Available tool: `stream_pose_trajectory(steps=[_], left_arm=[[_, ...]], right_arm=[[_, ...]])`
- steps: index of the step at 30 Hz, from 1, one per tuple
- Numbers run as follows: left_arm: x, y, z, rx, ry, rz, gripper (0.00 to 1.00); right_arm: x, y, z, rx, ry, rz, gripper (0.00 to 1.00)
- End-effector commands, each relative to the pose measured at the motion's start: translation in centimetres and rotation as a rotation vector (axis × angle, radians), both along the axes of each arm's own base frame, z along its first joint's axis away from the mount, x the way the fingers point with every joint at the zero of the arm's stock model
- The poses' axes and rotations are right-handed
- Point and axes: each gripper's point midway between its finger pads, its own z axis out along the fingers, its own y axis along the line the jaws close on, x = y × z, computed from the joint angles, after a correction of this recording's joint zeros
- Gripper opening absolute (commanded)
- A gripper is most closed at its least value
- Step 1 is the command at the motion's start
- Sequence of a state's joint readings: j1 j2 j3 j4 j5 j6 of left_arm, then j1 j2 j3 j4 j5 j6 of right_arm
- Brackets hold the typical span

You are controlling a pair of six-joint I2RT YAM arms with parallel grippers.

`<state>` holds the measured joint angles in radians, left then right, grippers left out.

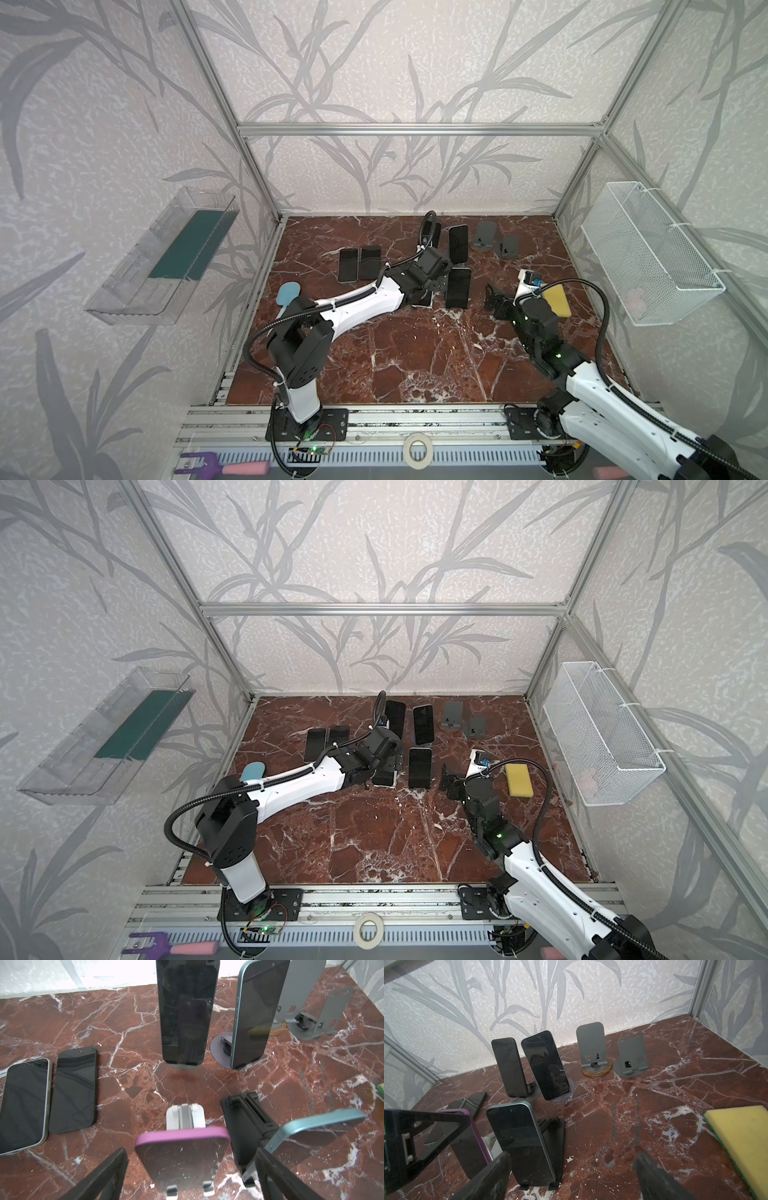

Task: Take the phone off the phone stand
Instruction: 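Lower the left gripper onto the pink-framed phone's top edge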

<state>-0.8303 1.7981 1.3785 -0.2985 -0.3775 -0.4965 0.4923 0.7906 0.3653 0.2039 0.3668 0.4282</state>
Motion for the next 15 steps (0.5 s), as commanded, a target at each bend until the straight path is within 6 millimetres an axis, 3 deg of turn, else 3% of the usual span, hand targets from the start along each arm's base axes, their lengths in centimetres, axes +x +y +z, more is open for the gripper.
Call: stream_pose_trajectory(steps=[1, 15], left_arm=[[1.2, 0.3, 0.8, 0.027, -0.033, 0.036, 0.93], [0.9, 1.0, -0.5, 0.04, -0.016, 0.062, 0.92]], right_arm=[[0.1, -0.2, 1.1, 0.014, -0.025, -0.021, 0.93], [0.2, -0.1, 1.0, 0.017, -0.021, -0.017, 0.93]])
